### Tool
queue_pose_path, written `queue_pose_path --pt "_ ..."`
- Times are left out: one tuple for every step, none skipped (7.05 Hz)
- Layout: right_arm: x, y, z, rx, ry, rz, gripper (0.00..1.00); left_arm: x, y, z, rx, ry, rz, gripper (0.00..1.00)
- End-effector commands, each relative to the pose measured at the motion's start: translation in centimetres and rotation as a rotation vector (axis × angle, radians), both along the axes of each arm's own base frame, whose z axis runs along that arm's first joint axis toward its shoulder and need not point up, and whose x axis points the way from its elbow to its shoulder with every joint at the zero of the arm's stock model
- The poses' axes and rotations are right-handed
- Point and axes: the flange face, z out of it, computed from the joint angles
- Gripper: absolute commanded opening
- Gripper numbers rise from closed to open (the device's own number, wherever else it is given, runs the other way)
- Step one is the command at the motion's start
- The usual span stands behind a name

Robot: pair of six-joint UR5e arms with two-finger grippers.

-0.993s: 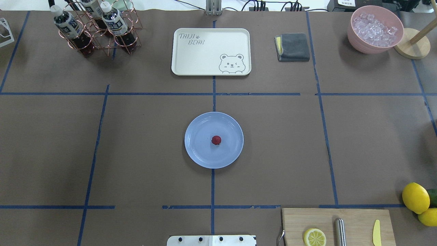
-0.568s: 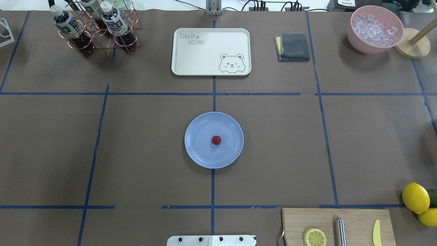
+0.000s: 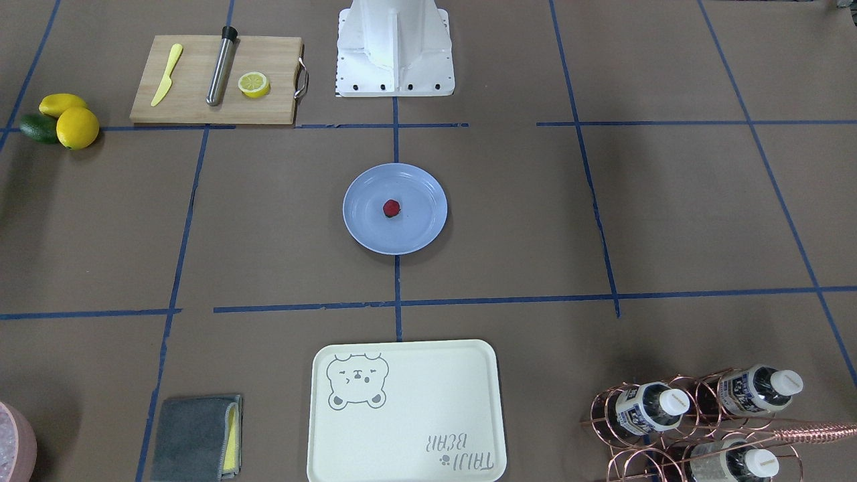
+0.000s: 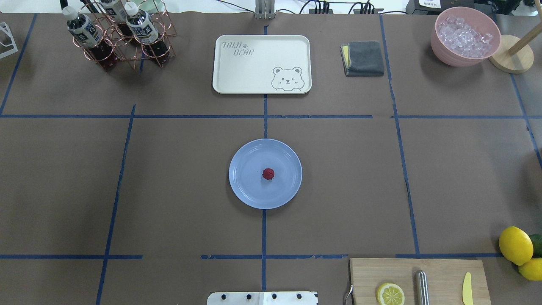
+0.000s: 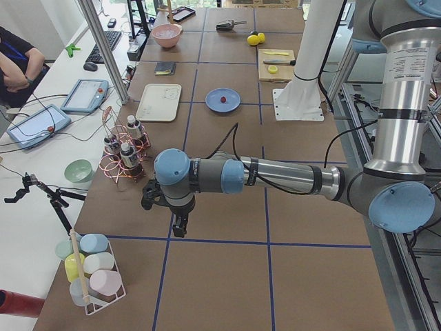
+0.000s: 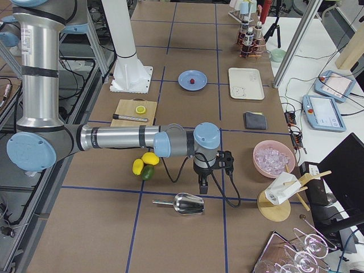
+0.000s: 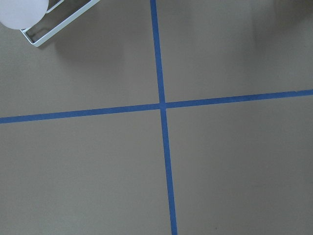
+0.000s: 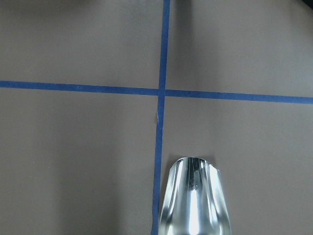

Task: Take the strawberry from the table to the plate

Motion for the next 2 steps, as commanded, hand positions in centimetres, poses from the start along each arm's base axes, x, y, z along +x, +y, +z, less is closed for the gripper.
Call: queue_pose_path --pt "0.00 0.00 0.03 -0.001 0.000 0.000 1.00 0.00 -0.01 -0.01 0.001 0.000 0.001 1.00" --pt "0.00 0.01 0.10 -0.002 0.000 0.000 1.00 0.00 -0.01 -0.01 0.001 0.000 0.001 1.00"
